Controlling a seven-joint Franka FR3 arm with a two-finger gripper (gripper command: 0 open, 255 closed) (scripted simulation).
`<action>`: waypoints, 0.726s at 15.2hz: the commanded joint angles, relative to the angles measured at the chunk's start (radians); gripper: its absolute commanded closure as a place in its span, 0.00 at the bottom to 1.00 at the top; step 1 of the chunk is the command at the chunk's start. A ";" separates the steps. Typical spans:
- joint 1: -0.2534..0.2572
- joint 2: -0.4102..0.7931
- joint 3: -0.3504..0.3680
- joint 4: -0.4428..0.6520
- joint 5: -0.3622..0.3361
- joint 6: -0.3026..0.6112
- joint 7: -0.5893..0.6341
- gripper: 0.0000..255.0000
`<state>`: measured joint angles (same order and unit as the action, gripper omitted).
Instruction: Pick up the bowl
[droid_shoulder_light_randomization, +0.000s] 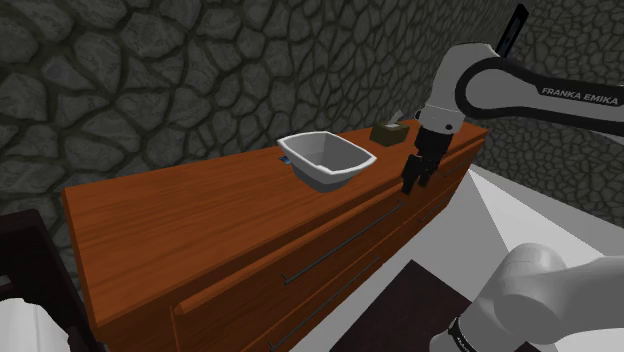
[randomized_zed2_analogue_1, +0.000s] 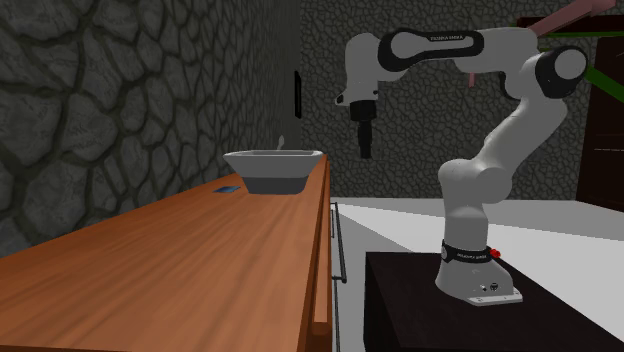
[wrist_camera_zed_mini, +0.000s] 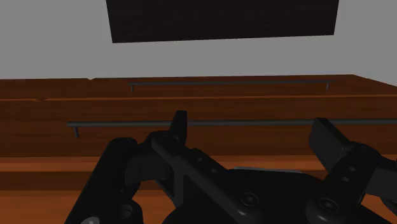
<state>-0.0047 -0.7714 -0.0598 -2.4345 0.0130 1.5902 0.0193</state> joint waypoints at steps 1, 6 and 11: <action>0.000 0.000 0.000 0.000 0.000 0.000 0.000 0.00; 0.015 0.201 -0.058 0.176 0.039 0.033 -0.059 0.00; 0.032 0.399 -0.115 0.378 0.099 0.027 -0.125 0.00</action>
<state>0.0242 -0.4185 -0.1615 -2.1043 0.0984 1.6202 -0.0898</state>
